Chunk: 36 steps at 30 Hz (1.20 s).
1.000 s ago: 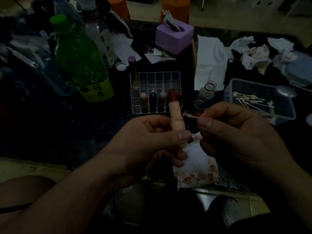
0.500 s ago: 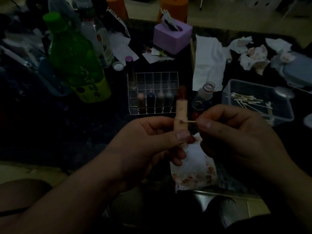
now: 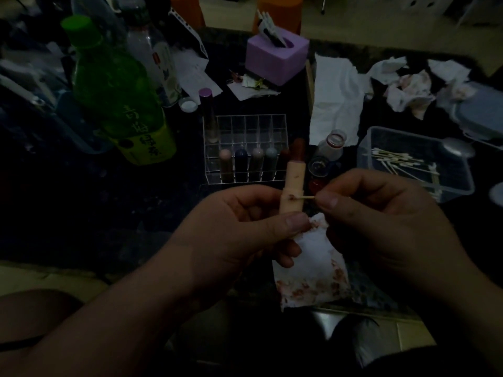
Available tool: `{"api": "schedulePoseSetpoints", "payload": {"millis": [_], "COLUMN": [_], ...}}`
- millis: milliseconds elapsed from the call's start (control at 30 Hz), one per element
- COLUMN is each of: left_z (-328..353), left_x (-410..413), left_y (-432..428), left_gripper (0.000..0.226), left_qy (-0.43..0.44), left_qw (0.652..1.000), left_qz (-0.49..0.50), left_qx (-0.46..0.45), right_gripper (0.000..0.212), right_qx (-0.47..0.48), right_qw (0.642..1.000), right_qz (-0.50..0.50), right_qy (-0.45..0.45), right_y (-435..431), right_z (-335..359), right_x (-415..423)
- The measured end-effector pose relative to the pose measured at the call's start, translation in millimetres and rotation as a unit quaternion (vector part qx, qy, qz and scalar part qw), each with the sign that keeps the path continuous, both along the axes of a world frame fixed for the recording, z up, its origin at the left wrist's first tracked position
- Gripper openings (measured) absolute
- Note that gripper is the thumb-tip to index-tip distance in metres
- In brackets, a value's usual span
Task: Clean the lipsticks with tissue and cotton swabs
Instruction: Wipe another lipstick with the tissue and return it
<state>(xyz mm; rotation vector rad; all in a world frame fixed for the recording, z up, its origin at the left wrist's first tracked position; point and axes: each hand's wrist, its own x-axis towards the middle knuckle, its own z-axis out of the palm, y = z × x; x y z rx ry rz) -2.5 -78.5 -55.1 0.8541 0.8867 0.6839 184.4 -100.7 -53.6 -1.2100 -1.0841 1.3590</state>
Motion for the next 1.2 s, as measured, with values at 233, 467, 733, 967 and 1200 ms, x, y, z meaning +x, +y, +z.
{"api": "schedulePoseSetpoints", "payload": {"millis": [233,467,733,967,1200], "left_z": [-3.1,-1.0,1.0,-1.9,1.5], "left_x": [1.7,-0.9,-1.1,3.8,4.1], "left_y": [-1.0,-0.2,-1.3,-1.2,-2.8], "left_gripper": [0.031,0.029,0.031,0.040,0.027], "left_qy": [0.025,0.001,-0.010,-0.002,0.033], "left_qw": [0.999,1.000,0.999,1.000,0.999], "left_qz": [0.015,0.018,0.031,0.013,-0.005], "left_qx": [0.022,0.010,0.015,0.017,0.038], "right_gripper": [0.012,0.013,0.010,0.010,0.011], "right_qx": [0.009,0.018,0.017,0.031,0.049], "right_qw": [0.999,0.999,0.999,0.998,0.997], "right_qz": [-0.004,-0.013,-0.014,-0.019,-0.012], "right_qy": [-0.041,-0.035,-0.038,-0.059,-0.052], "right_y": [-1.3,-3.2,-3.1,-4.9,-8.2], "right_z": [-1.7,-2.7,-0.1,1.0,9.1], "right_x": [-2.3,-6.2,-6.1,-8.2,-9.7]}}
